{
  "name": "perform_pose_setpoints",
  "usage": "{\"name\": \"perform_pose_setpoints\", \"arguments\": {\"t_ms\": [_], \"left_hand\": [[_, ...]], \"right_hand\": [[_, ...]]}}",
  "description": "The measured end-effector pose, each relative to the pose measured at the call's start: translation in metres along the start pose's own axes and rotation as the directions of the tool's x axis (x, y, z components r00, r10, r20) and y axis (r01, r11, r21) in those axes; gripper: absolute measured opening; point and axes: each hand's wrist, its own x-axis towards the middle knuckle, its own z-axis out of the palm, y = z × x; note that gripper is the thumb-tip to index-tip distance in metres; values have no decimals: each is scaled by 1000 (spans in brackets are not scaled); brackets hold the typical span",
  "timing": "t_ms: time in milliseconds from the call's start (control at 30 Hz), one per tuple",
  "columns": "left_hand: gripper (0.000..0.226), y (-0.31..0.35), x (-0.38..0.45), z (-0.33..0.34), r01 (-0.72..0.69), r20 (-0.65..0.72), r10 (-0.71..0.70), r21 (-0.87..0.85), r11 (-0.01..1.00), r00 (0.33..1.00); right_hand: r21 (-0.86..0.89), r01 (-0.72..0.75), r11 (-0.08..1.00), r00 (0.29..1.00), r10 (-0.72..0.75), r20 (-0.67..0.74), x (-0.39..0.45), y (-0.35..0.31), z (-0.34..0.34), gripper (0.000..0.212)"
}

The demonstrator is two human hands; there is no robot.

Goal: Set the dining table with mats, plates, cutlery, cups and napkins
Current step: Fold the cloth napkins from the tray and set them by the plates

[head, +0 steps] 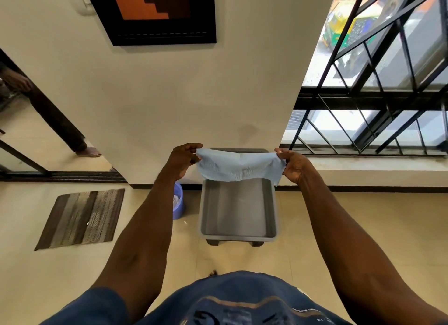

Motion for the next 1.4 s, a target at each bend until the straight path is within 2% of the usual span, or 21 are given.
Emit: {"name": "perform_pose_setpoints", "arguments": {"t_ms": [67,133,200,300,467,667,833,1033,1100,1200,1300,1400], "left_hand": [[36,-2,0,2,-24,-66,23,-6,1000,998],[31,-2,2,4,-47,-119,44,-15,999,992],[30,-2,4,4,-62,-145,60,-11,998,988],[33,1,8,5,-68,-145,74,42,997,987],[36,9,16,8,-103,-161,128,152,983,979],[32,28,19,11,-231,-190,299,313,921,935],[24,45,26,12,-237,-246,360,417,878,900],[14,68,33,18,-246,-200,457,626,740,867],[12,75,35,18,-272,-161,482,655,704,861],[13,82,37,16,-318,-127,497,629,709,858],[10,86,36,13,-361,-109,465,486,796,879],[12,89,32,16,-355,-113,405,310,882,907]], "right_hand": [[-58,24,998,999,-23,28,0,-1,-2,17],[-210,38,977,999,-29,43,-1,-1,-3,28],[-339,36,940,999,-39,0,-1,0,-2,27],[-440,30,897,990,-88,-111,-1,0,3,22],[-475,99,875,957,-215,-196,-1,-4,6,22],[-483,183,857,939,-298,-173,-1,-14,5,17],[-531,211,820,915,-357,-186,-5,-28,8,19],[-728,220,650,864,-476,-164,-5,-46,16,4],[-776,214,593,843,-513,-160,-5,-52,19,7],[-753,271,599,822,-552,-143,-6,-61,20,16],[-641,372,671,811,-571,-128,-9,-66,22,8],[-570,408,713,797,-583,-158,-6,-67,23,7]]}}
